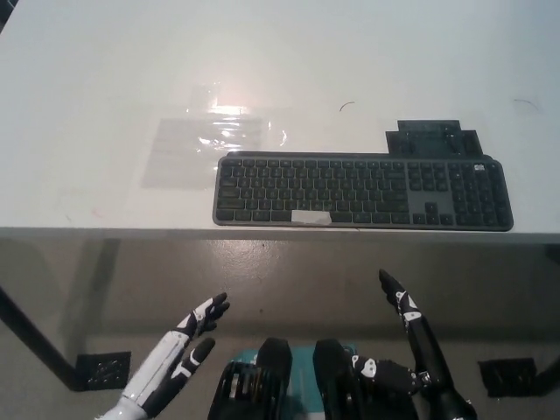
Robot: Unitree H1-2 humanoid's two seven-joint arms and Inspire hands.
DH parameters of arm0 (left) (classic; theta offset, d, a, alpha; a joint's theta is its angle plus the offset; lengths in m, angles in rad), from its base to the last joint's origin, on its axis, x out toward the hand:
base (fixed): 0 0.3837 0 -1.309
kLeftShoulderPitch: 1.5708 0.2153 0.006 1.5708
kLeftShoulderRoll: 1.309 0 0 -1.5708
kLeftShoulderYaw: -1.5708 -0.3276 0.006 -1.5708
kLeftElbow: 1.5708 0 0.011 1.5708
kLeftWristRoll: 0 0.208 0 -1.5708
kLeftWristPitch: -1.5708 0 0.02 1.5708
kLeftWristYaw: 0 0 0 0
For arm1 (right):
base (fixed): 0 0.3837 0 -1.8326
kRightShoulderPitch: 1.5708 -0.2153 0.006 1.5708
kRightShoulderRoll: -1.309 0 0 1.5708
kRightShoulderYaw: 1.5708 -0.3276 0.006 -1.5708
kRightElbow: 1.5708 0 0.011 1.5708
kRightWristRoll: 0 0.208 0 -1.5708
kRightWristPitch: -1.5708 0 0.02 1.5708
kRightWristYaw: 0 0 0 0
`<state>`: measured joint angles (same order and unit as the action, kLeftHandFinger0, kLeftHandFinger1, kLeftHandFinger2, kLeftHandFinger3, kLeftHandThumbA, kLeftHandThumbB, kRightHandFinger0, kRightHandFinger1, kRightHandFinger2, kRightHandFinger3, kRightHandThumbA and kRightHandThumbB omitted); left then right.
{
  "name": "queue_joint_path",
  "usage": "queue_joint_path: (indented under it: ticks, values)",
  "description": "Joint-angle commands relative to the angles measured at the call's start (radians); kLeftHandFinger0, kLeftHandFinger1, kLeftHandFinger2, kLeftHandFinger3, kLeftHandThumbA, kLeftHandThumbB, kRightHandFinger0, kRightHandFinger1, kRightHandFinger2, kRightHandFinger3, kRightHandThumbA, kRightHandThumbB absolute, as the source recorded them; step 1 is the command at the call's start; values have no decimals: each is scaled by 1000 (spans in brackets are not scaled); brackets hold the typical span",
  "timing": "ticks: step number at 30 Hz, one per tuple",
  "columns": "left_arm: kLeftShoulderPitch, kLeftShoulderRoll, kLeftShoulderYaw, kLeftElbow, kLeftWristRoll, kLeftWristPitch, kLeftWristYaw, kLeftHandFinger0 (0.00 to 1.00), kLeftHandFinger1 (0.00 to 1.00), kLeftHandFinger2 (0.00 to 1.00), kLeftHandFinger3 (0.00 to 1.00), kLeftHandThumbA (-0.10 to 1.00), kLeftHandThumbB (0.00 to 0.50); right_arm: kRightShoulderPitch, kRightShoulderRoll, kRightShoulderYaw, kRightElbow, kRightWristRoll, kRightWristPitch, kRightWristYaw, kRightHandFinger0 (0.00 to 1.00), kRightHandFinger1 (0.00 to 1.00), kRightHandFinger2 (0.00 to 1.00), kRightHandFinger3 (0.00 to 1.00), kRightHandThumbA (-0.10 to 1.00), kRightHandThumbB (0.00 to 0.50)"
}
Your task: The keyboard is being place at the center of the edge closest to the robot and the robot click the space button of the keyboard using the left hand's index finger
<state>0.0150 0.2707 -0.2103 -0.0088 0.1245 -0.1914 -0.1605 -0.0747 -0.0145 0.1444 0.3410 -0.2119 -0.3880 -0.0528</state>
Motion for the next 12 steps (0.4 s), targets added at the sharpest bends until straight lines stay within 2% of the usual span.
queue_joint_path:
  ticks: [1,12]
  values:
    - [-33,-9,19,62,-12,-96,6,1000,1000,1000,1000,1000,408,-6,6,5,-13,2,-74,-7,1000,1000,1000,1000,1000,301]
    - [-65,-25,63,195,-18,-154,5,1000,1000,1000,1000,1000,395,-15,9,2,-9,1,-78,-11,1000,1000,1000,1000,1000,310]
